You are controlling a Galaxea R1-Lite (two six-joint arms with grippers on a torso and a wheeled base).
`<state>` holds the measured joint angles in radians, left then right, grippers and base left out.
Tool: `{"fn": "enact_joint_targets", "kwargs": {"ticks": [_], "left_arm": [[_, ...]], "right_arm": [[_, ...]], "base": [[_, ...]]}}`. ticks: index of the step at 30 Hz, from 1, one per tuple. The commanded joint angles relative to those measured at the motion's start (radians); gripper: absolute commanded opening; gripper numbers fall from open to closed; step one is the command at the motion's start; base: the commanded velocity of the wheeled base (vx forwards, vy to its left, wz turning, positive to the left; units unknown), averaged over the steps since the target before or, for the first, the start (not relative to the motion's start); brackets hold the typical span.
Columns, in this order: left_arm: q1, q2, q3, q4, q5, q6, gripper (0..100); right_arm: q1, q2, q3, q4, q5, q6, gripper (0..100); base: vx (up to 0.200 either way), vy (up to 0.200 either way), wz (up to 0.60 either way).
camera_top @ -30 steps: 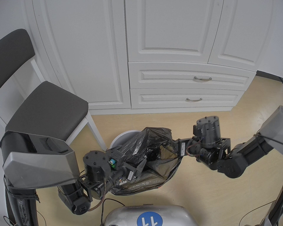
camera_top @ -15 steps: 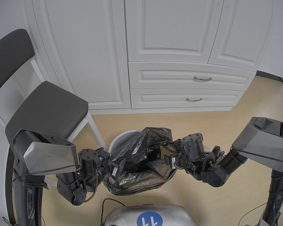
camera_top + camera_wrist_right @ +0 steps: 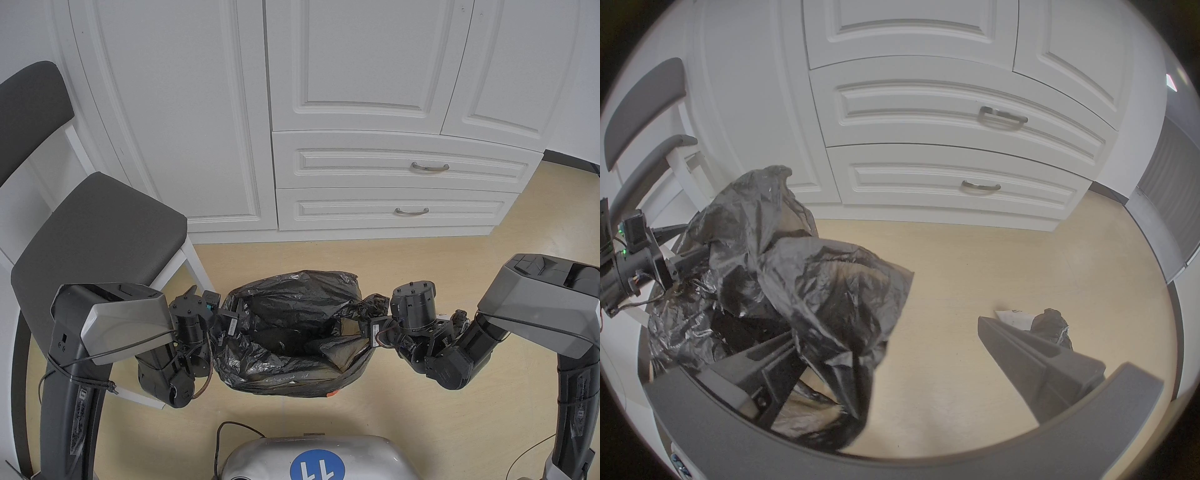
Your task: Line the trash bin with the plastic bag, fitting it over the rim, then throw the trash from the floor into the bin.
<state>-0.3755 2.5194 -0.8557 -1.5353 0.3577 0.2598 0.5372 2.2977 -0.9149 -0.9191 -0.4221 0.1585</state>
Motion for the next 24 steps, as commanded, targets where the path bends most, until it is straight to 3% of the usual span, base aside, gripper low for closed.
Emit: {"fn": "enact_joint_targets", "kwargs": {"ticks": [1,8,12,24], "left_arm": [[0.001,0.067,-0.111,-0.002,0.03,-0.005,100],[-0.013,0.098,-0.204,-0.002,0.078,-0.017,100],[-0.06,0.105,-0.289,-0.002,0.081,-0.096,100],[-0.057,0.228,-0.559,0.0,0.119,-0.096,100]], "right_arm": [[-0.014,0.045,-0.013,-0.003,0.0,-0.002,100],[-0.02,0.043,-0.019,-0.004,0.0,-0.002,100],[-0.051,0.043,-0.05,-0.004,-0.001,0.001,100],[-0.114,0.071,-0.125,-0.035,-0.018,0.004,100]], "base": [[0.0,0.0,0.0],[0.0,0.0,0.0],[0.0,0.0,0.0],[0.0,0.0,0.0]]}}
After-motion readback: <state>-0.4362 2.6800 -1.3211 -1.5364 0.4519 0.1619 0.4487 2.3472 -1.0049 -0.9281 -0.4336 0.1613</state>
